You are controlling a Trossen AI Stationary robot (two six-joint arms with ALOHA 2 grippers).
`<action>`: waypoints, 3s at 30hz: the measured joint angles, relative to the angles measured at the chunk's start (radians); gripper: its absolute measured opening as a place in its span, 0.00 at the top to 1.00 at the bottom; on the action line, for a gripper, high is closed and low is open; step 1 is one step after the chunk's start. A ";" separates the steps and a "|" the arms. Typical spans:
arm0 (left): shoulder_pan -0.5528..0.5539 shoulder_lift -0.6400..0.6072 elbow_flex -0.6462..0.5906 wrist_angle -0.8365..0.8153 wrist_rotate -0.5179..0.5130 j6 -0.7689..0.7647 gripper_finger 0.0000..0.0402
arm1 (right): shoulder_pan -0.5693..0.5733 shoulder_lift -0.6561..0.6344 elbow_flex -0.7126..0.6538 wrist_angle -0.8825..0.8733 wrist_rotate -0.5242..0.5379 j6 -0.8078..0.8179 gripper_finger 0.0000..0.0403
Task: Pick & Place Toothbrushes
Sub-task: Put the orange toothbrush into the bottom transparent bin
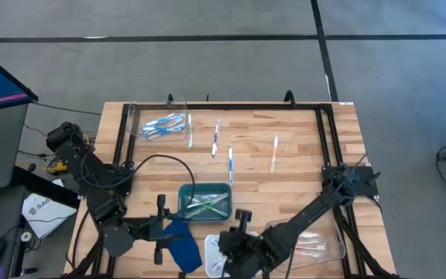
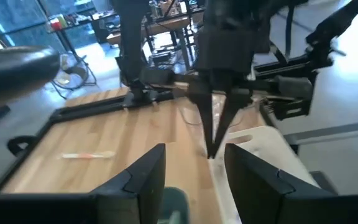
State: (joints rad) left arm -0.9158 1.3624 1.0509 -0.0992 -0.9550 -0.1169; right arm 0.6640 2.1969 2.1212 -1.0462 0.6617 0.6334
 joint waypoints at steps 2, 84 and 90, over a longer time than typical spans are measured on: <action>0.014 0.000 0.000 -0.018 -0.001 0.013 0.61 | -0.019 -0.015 0.000 -0.004 0.018 -0.046 1.00; 1.197 -0.411 -0.732 0.708 0.909 0.356 0.75 | -1.032 -0.670 -1.134 0.065 -0.769 0.030 0.72; 1.197 -0.411 -0.732 0.707 0.908 0.356 0.75 | -1.073 -0.671 -1.113 0.119 -0.769 0.025 0.52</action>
State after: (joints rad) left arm 0.2813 0.9518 0.3187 0.6079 -0.0467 0.2394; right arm -0.4094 1.5261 1.0084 -0.9272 -0.1068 0.6584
